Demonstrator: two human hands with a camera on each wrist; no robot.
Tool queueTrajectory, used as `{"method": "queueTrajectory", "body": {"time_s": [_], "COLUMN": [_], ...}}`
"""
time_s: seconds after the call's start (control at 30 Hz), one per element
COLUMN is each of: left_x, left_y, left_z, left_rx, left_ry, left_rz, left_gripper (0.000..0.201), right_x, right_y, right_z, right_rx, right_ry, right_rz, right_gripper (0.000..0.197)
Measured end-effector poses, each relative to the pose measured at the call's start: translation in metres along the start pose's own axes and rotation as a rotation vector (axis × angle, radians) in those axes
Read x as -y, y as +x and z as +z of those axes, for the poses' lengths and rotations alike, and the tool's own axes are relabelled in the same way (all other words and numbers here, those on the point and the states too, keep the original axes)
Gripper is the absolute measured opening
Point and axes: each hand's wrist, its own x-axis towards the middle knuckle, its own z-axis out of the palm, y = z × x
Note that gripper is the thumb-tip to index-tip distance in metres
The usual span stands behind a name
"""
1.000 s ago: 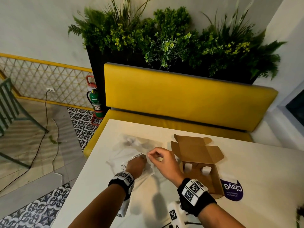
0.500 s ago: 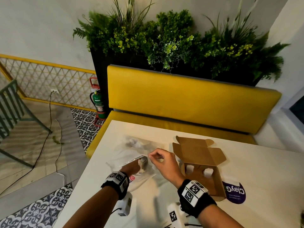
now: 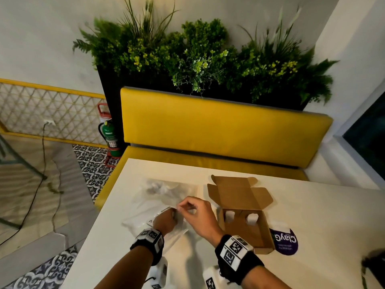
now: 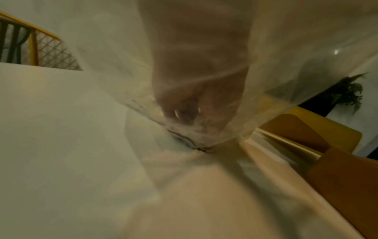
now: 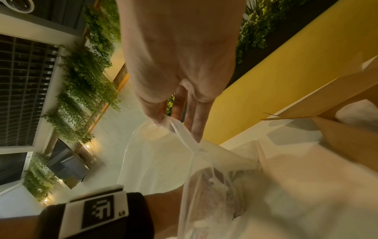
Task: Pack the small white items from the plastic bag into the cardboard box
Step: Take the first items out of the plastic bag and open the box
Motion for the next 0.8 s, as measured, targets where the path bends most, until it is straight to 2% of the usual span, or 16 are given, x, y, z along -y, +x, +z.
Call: {"method": "queueTrajectory", "body": {"time_s": [0.03, 0.1, 0.17, 0.33, 0.4, 0.47, 0.53, 0.63, 0.7, 0.8], "left_x": [0.002, 0.005, 0.007, 0.018, 0.02, 0.023, 0.026, 0.024, 0.019, 0.0], "left_y": [0.001, 0.002, 0.001, -0.006, -0.025, -0.056, -0.092, -0.134, -0.152, -0.163], "left_z": [-0.001, -0.003, -0.01, -0.03, -0.042, -0.053, -0.065, -0.089, -0.108, -0.136], "left_rx": [0.017, 0.077, 0.157, 0.287, 0.266, 0.17, 0.162, 0.285, 0.336, 0.239], "left_ry": [-0.017, -0.048, -0.173, -0.35, -0.441, -0.616, -0.755, -0.797, -0.805, -0.684], "left_rz": [-0.01, -0.03, -0.061, -0.053, -0.04, -0.034, 0.033, 0.158, 0.208, 0.273], "left_gripper": [0.011, 0.019, 0.018, 0.012, 0.015, 0.027, 0.036, 0.043, 0.046, 0.048], "right_x": [-0.001, -0.002, -0.003, -0.003, -0.003, -0.005, -0.009, -0.012, -0.006, 0.005], "right_y": [0.0, 0.001, 0.002, 0.008, 0.01, 0.011, 0.009, 0.001, -0.005, -0.01], "right_z": [0.0, 0.0, -0.001, 0.001, 0.003, 0.004, 0.005, 0.002, -0.003, -0.016], "right_rx": [-0.001, -0.002, -0.003, -0.013, -0.011, 0.013, 0.064, 0.202, 0.297, 0.263], "right_ry": [-0.003, -0.012, -0.022, -0.127, -0.176, -0.195, -0.208, -0.204, -0.18, -0.025], "right_rz": [0.002, 0.008, 0.004, -0.093, -0.129, -0.122, -0.1, -0.02, 0.024, 0.116], "right_gripper": [0.006, 0.006, 0.006, 0.008, 0.009, 0.008, 0.007, 0.003, 0.011, 0.016]}}
